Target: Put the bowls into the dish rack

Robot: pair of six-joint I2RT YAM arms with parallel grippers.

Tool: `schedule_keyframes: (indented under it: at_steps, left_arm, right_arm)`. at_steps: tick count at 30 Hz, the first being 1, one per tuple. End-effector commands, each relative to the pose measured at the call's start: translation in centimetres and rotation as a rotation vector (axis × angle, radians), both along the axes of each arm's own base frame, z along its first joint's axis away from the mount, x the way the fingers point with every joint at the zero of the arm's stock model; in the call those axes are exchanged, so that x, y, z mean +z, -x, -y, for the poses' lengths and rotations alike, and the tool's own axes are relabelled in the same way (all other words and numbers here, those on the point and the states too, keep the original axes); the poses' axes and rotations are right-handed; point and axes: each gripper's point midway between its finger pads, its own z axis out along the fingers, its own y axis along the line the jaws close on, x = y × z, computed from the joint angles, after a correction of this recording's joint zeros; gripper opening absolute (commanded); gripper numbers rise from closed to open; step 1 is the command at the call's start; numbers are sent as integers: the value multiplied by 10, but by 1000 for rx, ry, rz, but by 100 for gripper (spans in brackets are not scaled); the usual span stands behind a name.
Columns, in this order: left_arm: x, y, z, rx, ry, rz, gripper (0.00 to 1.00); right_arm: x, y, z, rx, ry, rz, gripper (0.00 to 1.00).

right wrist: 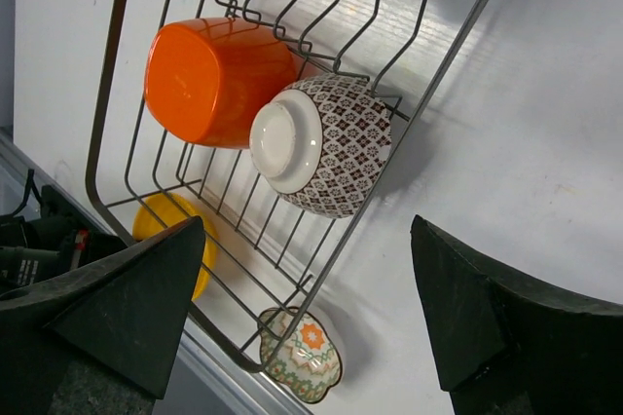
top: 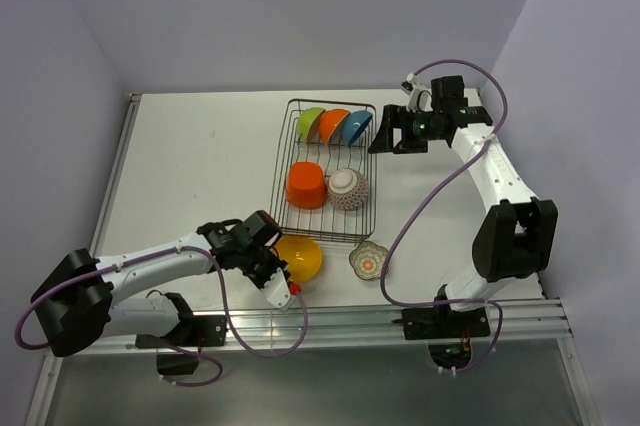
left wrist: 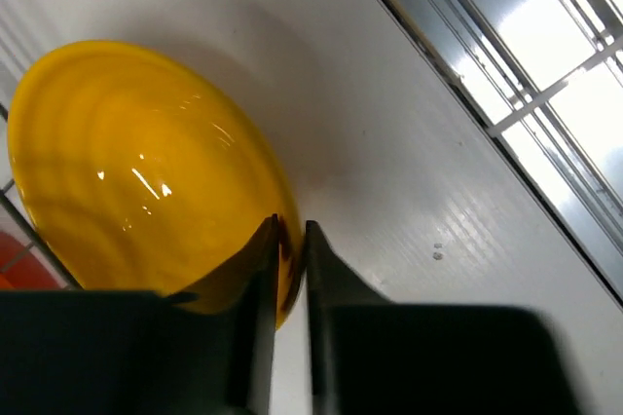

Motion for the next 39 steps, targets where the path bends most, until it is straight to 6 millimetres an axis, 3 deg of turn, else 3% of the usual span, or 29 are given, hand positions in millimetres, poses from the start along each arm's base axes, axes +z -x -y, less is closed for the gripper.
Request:
schedule_keyframes:
  at_steps: [1, 6, 12, 15, 20, 23, 24, 26, 28, 29, 30, 32, 33, 34, 36, 39]
  left_arm:
    - [9, 4, 9, -37, 49, -3, 5]
    - [32, 20, 19, -65, 131, -70, 0]
    - [79, 32, 37, -34, 208, -193, 0]
    - [127, 34, 60, -7, 298, -275, 0]
    - [181, 36, 80, 64, 372, -440, 0]
    - [211, 27, 90, 112, 421, -542, 0]
    - [226, 18, 93, 129, 457, -557, 0]
    - [248, 17, 99, 159, 490, -671, 0]
    - [264, 4, 103, 275, 494, -811, 0]
    - [283, -11, 114, 264, 582, -800, 0]
    - [285, -20, 110, 410, 562, -946, 0]
    - [306, -49, 115, 474, 713, -971, 0]
    - [313, -77, 111, 595, 802, -970, 0]
    - [320, -86, 108, 685, 826, -1063, 0]
    - [333, -115, 102, 774, 942, -1075, 0]
    - [348, -133, 97, 857, 1003, -1219, 0]
  right_arm:
    - [21, 1, 6, -14, -2, 78, 94]
    - [31, 2, 3, 0, -47, 80, 94]
    - [54, 6, -1, 36, -121, 131, 92]
    - [63, 7, -2, 56, -140, 154, 92]
    - [80, 9, -7, 92, -183, 192, 90]
    - [91, 9, -10, 107, -207, 213, 89]
    - [94, 5, 0, 81, -209, 220, 89]
    - [100, 7, -1, 93, -230, 227, 88]
    - [105, 9, 0, 93, -243, 241, 87]
    - [107, 9, 1, 87, -242, 249, 86]
    - [107, 10, 1, 81, -243, 251, 86]
    - [111, 9, 2, 67, -236, 286, 85]
    - [112, 8, 3, 58, -236, 294, 84]
    - [118, 6, 3, 40, -239, 312, 83]
    - [121, 4, 4, 19, -244, 319, 81]
    - [130, -2, 1, 5, -234, 348, 78]
